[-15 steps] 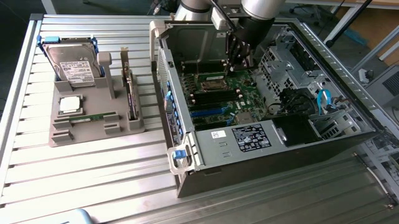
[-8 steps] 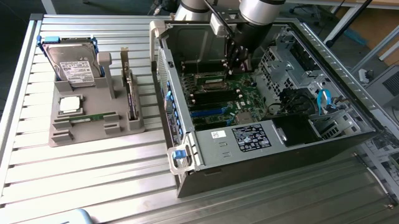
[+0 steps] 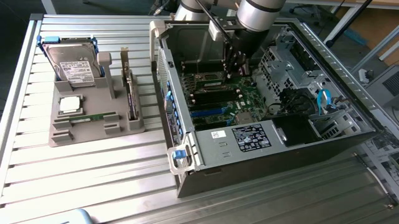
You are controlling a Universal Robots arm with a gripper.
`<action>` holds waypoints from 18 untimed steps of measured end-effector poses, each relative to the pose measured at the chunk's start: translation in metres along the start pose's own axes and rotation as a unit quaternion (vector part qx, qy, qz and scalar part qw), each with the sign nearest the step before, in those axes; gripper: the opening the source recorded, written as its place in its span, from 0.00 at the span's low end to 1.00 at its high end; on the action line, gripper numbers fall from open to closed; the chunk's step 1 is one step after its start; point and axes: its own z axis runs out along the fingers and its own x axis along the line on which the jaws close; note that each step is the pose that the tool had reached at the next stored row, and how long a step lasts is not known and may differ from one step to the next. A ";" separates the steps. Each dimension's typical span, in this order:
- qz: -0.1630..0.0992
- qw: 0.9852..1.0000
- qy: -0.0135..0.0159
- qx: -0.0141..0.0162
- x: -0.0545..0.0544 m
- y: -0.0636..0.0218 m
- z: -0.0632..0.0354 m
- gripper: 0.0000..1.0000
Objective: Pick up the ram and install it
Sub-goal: 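Insert the ram into the slot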
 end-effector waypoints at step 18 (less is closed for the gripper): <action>0.000 1.000 0.000 0.000 0.000 -0.0007 0.0141 0.12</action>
